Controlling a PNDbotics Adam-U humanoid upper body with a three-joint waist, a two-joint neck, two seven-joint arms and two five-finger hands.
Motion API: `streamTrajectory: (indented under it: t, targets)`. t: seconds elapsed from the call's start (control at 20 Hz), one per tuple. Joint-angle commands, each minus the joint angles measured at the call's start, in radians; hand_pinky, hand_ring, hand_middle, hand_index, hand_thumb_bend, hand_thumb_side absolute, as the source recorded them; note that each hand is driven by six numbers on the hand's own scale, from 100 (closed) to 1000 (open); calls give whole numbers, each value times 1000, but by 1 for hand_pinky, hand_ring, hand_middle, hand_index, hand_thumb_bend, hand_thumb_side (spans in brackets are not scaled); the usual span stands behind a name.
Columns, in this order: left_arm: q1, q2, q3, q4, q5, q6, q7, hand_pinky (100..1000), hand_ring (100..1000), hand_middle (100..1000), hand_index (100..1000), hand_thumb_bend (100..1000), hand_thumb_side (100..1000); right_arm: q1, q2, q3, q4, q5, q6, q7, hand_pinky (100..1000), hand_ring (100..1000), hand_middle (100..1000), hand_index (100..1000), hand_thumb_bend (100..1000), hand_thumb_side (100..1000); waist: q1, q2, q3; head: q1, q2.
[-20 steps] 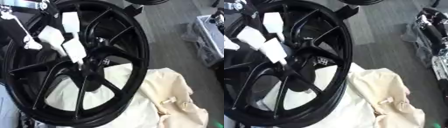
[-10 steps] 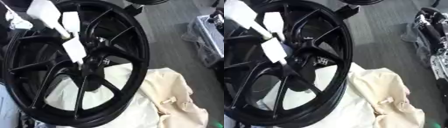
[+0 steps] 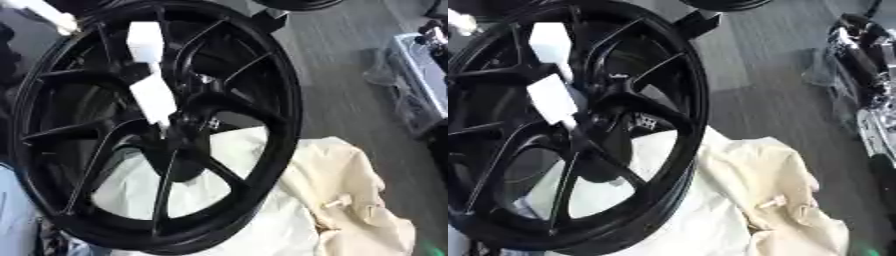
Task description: Pull the pin out of the wheel hub.
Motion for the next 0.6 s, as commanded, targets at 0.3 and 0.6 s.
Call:
streamTrajectory:
  t: [0.3,0.6]
  targets:
    - [231,115,155,59,-3,33,202,615,509,361,370,127,100,-10,-40,-22,-19,-6,-5,-14,974,786,701,831,100,464,-8,-10,16,-13,-9]
    - [415,76,246,127,4,52,333,615,506,367,374,100,100,-2,-51,-35,-22,-7,-9,-26,974,786,701,831,100,461,-7,-7,26,-29,-9]
